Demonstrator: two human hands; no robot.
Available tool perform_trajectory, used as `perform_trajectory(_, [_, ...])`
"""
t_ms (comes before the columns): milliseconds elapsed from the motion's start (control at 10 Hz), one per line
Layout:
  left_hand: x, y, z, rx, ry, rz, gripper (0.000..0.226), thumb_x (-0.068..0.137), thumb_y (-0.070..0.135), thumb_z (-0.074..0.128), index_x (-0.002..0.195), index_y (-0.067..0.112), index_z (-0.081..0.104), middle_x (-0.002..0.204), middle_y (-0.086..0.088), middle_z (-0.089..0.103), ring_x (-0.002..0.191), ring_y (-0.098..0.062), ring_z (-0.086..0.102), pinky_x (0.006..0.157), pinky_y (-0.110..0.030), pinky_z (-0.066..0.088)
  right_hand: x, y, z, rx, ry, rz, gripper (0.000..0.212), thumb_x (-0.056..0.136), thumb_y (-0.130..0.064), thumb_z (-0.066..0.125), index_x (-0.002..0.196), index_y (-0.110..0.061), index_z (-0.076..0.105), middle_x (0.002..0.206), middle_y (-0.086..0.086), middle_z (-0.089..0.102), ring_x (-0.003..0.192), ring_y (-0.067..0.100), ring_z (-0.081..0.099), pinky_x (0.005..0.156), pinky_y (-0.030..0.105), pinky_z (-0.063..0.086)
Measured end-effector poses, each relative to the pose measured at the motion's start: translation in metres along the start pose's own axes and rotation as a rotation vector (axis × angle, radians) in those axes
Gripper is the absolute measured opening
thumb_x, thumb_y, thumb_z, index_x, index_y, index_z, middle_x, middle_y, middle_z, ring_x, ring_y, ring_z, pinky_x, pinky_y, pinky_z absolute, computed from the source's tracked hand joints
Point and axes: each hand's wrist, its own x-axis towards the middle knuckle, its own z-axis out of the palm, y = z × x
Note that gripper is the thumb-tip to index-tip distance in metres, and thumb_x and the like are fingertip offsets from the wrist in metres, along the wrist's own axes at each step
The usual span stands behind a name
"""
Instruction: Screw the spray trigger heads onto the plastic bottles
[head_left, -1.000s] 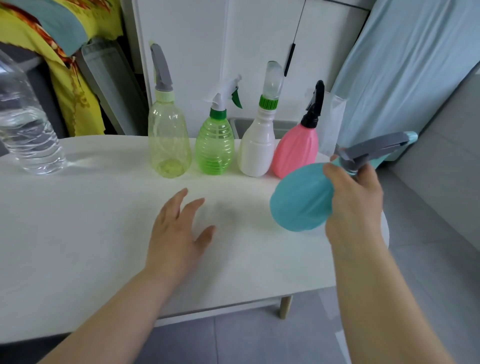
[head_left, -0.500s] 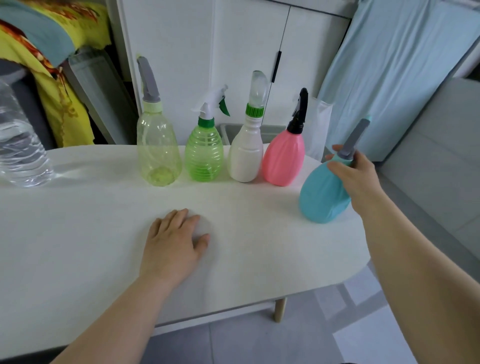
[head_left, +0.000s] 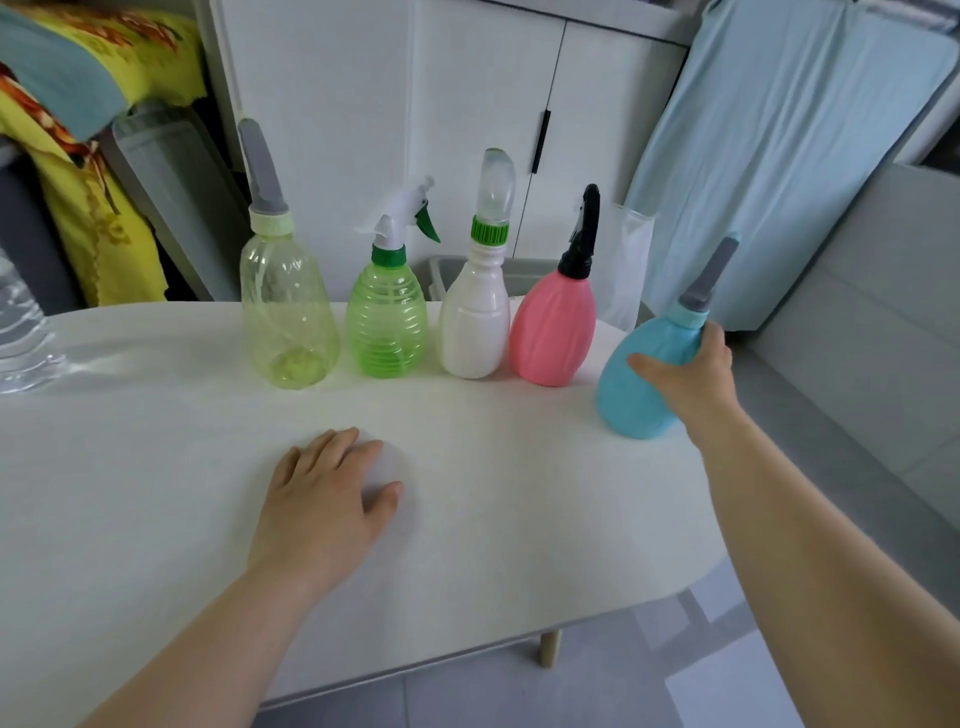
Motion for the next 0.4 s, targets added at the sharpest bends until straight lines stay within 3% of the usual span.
perform_trajectory(100, [0.001,0.000,0.001,0.001,0.010,-0.004,0.049,0.087,0.044,0.038,0.133,0.027,0.032,0.150,0.005,0.024,0.139,-0.011,0.015,0.112,-0.031,0.003,0.017,-0.002,-0.005,0.050,-0.073,-0.005,0.068,0.072,-0.018,0.072,0.128,-0.016,0.034,0.128,0.008,0.046,0.104,0.020,0.045,0.085,0.035,0.040])
perform_trajectory(400, [0.000,-0.001,0.001,0.010,0.007,-0.036,0.049,0.086,0.044,0.041,0.131,0.027,0.035,0.149,0.006,0.027,0.138,-0.012,0.017,0.111,-0.030,0.004,0.039,-0.002,0.007,0.101,-0.076,-0.081,0.071,0.074,-0.017,0.070,0.133,-0.016,0.029,0.131,0.007,0.046,0.108,0.019,0.045,0.088,0.032,0.039])
